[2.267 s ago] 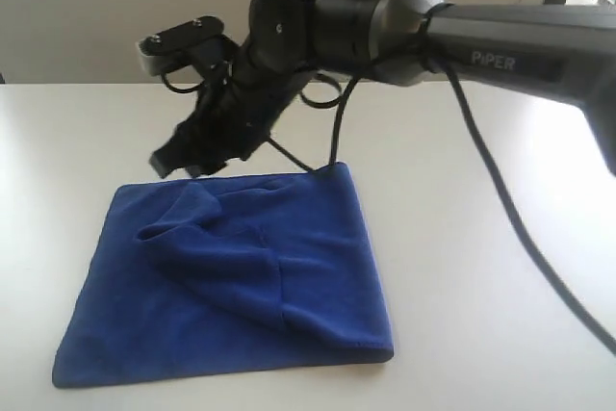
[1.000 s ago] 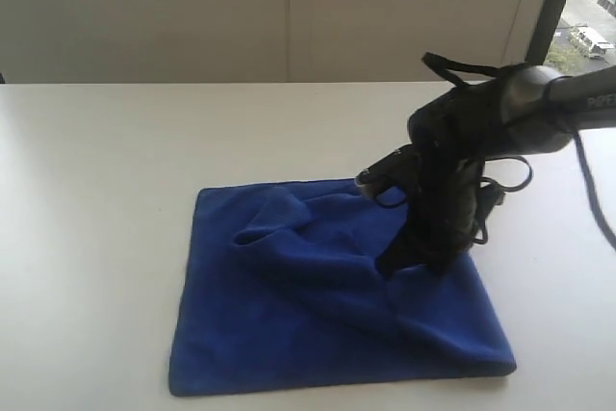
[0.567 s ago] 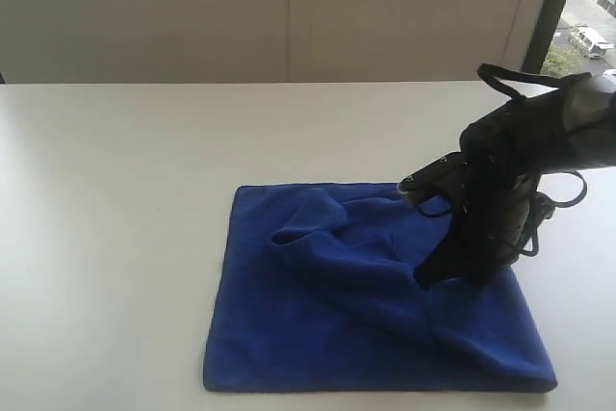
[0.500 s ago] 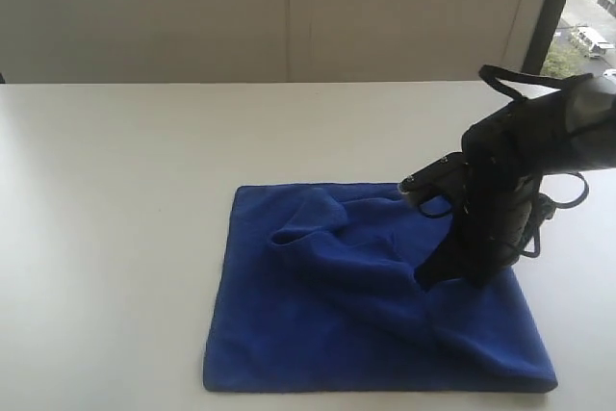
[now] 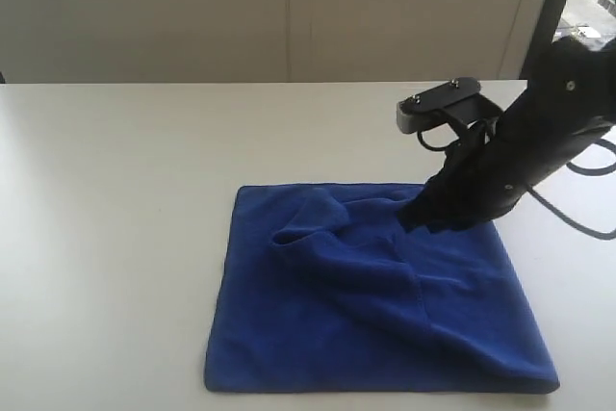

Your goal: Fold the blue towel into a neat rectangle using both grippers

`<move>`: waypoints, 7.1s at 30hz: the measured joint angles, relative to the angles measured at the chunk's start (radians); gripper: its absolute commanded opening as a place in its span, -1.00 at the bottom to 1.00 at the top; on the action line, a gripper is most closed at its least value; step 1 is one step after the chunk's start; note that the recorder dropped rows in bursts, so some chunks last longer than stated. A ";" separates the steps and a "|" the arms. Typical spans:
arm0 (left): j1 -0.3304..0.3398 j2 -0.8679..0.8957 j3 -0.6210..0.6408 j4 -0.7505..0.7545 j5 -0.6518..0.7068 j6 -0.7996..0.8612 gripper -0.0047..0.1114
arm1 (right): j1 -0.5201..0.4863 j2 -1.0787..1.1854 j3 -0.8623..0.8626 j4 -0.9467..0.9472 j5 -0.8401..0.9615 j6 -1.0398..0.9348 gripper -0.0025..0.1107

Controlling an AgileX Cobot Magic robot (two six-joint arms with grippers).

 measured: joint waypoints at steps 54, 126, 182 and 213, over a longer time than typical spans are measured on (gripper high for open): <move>-0.414 1.694 -1.032 -0.202 -0.357 0.633 -0.50 | 0.000 -0.215 0.022 -0.303 0.228 0.255 -0.48; -0.308 1.643 -1.032 -0.198 -0.330 0.502 -0.77 | -0.139 0.375 -0.039 0.828 -0.128 -0.801 -0.69; -0.152 1.596 -1.032 -0.167 -0.199 0.482 -0.29 | 0.427 0.073 0.094 0.932 -0.129 -0.827 -0.96; -0.137 1.683 -1.032 -0.223 -0.233 0.452 -0.58 | 0.435 0.073 0.094 0.938 -0.142 -0.827 -0.96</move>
